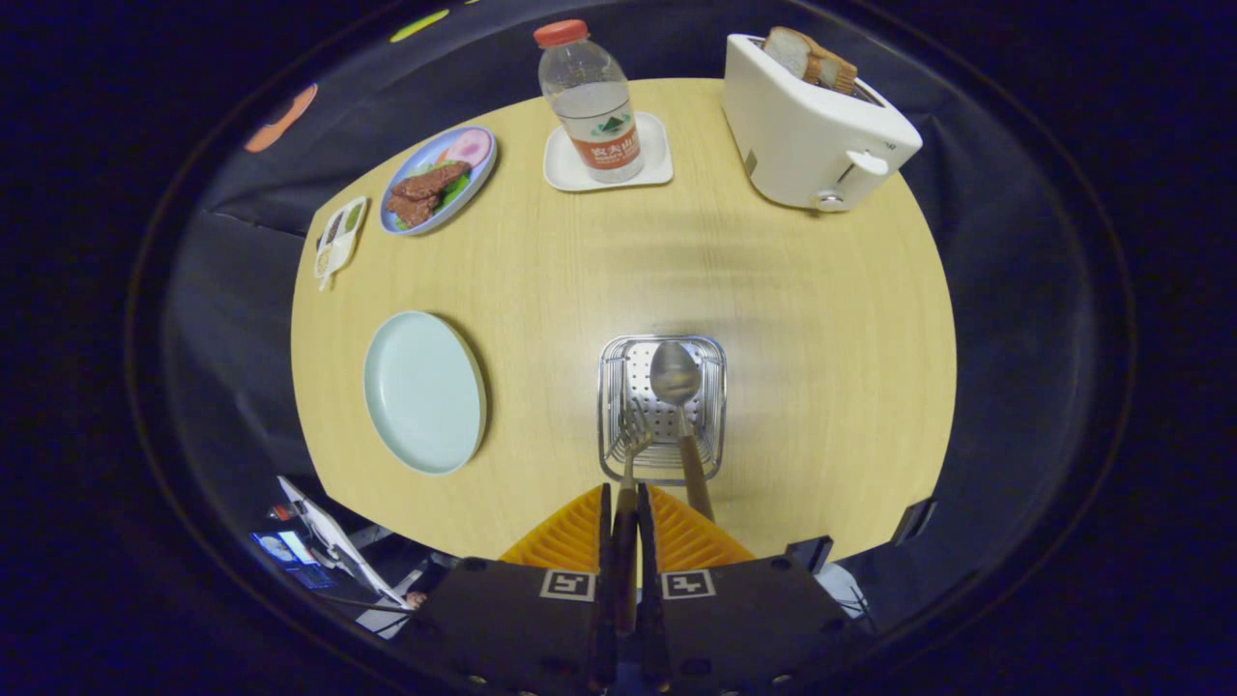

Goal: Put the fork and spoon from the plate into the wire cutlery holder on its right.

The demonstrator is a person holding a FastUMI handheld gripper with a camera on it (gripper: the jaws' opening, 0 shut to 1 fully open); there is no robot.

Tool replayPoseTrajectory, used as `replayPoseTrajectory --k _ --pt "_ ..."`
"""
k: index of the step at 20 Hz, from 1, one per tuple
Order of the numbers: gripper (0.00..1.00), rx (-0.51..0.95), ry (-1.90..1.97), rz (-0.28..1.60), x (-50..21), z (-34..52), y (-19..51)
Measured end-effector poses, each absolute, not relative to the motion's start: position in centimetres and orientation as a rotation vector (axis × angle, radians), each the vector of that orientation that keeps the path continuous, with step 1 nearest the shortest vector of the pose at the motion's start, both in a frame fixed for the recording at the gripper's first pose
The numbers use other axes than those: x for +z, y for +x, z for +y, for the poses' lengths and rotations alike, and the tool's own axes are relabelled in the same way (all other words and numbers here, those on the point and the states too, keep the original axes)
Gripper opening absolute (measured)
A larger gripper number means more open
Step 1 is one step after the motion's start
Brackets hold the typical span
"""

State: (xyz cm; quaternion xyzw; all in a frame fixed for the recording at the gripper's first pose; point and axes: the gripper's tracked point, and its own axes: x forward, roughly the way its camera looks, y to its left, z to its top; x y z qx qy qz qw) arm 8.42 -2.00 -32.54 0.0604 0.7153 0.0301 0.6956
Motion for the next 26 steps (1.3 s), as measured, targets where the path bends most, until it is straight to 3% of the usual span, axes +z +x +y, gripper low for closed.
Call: replayPoseTrajectory --k 4,6,9,12,17,20,26 --pt "0.12 0.074 0.14 1.537 -31.3 -1.4 8.8" --pt "0.23 0.085 0.125 1.504 -30.6 -1.1 8.8" --pt "0.25 0.107 0.113 1.44 -29.1 -0.4 8.8" --pt "0.44 0.13 0.093 1.357 -27.4 0.3 8.7" --pt "0.66 0.155 0.056 1.202 -23.5 2.3 8.3" --pt "0.89 0.167 0.07 1.101 -20.6 4.3 8.2" --pt "0.97 0.107 0.026 0.799 -12.4 6.8 8.9"
